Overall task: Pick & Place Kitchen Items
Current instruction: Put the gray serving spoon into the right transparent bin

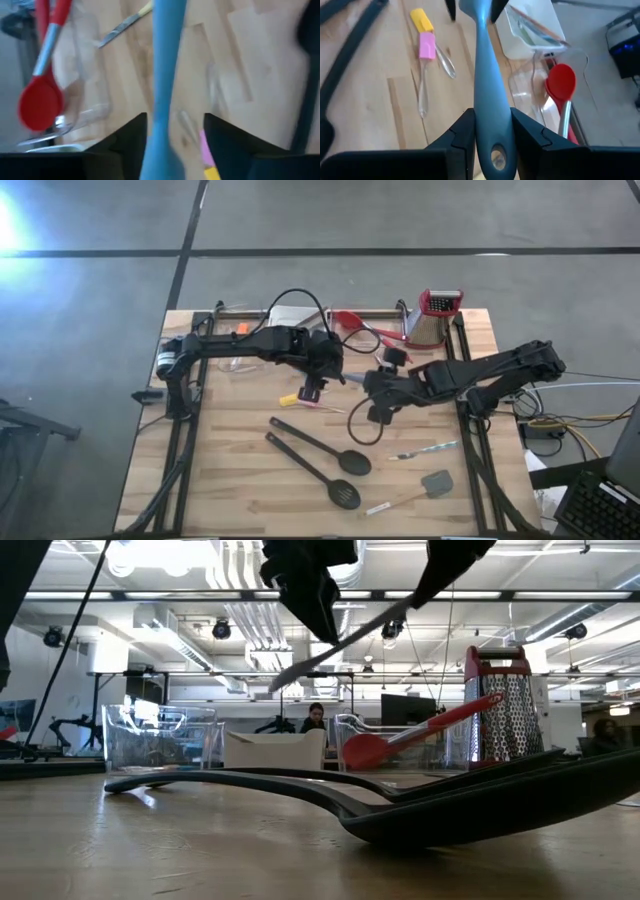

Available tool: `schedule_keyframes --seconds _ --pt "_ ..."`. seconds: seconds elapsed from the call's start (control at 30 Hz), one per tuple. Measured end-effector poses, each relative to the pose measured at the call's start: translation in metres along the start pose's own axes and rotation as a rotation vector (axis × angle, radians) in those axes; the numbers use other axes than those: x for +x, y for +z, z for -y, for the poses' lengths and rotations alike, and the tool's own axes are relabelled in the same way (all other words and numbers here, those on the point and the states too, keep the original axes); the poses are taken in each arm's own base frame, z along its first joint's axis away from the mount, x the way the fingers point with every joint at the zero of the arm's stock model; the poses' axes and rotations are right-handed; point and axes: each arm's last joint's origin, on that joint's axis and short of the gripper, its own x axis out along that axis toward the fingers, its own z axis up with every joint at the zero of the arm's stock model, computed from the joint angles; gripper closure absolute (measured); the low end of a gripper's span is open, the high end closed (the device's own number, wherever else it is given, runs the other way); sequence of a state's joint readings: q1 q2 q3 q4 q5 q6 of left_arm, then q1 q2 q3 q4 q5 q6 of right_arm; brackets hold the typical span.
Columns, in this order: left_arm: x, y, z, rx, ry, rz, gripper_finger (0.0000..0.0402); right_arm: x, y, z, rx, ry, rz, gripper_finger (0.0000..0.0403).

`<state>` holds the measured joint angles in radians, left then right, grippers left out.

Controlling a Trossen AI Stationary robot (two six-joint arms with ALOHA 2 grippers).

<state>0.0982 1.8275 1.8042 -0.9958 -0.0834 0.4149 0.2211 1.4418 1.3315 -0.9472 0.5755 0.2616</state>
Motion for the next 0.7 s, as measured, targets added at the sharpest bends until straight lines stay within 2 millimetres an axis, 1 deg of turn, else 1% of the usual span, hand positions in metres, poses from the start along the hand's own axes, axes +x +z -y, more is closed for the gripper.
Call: schedule_keyframes --seconds 0.13,0.23,0.33,0.4,0.57,0.63,0.7 --pt "-0.002 0.0 -0.003 0.014 0.069 -0.028 0.0163 0.0 -0.005 0.002 0.009 0.004 -0.055 0.032" --pt "-0.006 -0.004 -0.004 0.013 0.143 -0.096 0.0152 -0.001 -0.014 0.006 0.015 -0.026 -0.129 0.032" --pt "-0.015 -0.009 -0.008 -0.01 0.196 -0.111 0.0154 -0.007 -0.023 0.017 0.031 -0.124 -0.186 0.032" --pt "-0.022 -0.012 -0.009 -0.031 0.201 -0.099 0.0158 -0.014 -0.028 0.024 0.046 -0.184 -0.188 0.032" --pt "-0.037 -0.022 -0.007 -0.079 0.214 -0.051 0.0166 -0.038 -0.037 0.046 0.113 -0.232 -0.11 0.032" --pt "-0.041 -0.026 -0.006 -0.096 0.226 -0.017 0.0168 -0.044 -0.041 0.058 0.151 -0.255 -0.085 0.032" --pt "-0.044 -0.029 -0.005 -0.11 0.242 0.025 0.0168 -0.046 -0.045 0.07 0.187 -0.27 -0.073 0.032"
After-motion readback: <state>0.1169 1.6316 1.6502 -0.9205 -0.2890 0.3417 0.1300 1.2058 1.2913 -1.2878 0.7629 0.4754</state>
